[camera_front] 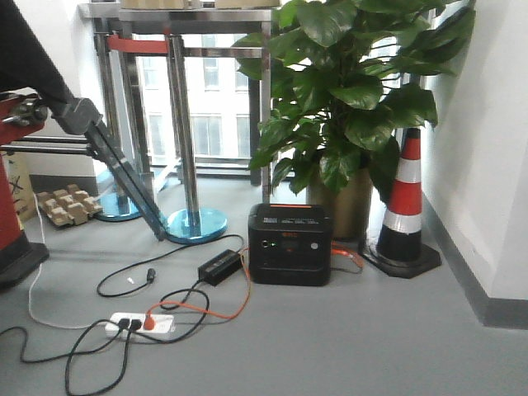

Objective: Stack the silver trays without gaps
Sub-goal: 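Drive toward the potted plant and cone while holding the tray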

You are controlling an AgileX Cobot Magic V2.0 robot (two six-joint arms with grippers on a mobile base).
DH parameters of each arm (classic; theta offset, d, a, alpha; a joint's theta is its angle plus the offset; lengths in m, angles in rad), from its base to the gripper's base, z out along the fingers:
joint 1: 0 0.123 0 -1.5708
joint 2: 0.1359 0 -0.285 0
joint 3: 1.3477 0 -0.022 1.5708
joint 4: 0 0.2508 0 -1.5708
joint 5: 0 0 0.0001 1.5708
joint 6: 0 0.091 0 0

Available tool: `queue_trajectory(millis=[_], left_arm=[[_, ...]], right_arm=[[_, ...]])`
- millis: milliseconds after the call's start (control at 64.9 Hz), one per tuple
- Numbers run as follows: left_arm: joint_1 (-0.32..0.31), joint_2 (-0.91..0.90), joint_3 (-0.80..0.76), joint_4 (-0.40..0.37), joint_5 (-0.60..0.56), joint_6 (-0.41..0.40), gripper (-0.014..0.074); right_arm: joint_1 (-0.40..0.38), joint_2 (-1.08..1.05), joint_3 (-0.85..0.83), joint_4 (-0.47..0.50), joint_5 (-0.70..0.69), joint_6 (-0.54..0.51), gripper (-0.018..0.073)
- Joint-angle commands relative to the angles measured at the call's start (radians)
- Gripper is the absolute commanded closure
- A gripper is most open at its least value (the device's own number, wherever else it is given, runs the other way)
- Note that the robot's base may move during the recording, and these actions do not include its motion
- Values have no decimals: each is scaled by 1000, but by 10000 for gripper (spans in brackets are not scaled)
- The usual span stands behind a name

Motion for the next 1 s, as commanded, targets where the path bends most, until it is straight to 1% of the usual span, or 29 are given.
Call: queue_trajectory(millis=[0,277,462,585,986], left_arm=[[-6,-12,-11,27,-33,-7,613],[-6,-12,-11,34,-33,-7,613],[-6,-12,-11,82,-33,-7,613],[-6,-12,-11,96,-33,-7,613],[-6,-12,-11,100,-33,-7,613]], right_arm=[[-2,-14,-9,-32,-25,-13,627],[-2,-14,-9,-32,-25,-13,627],[-2,-14,-9,-32,-27,-13,627],[-2,-14,-9,-32,-27,-13,627],[-2,-14,-9,-32,-27,-13,627]])
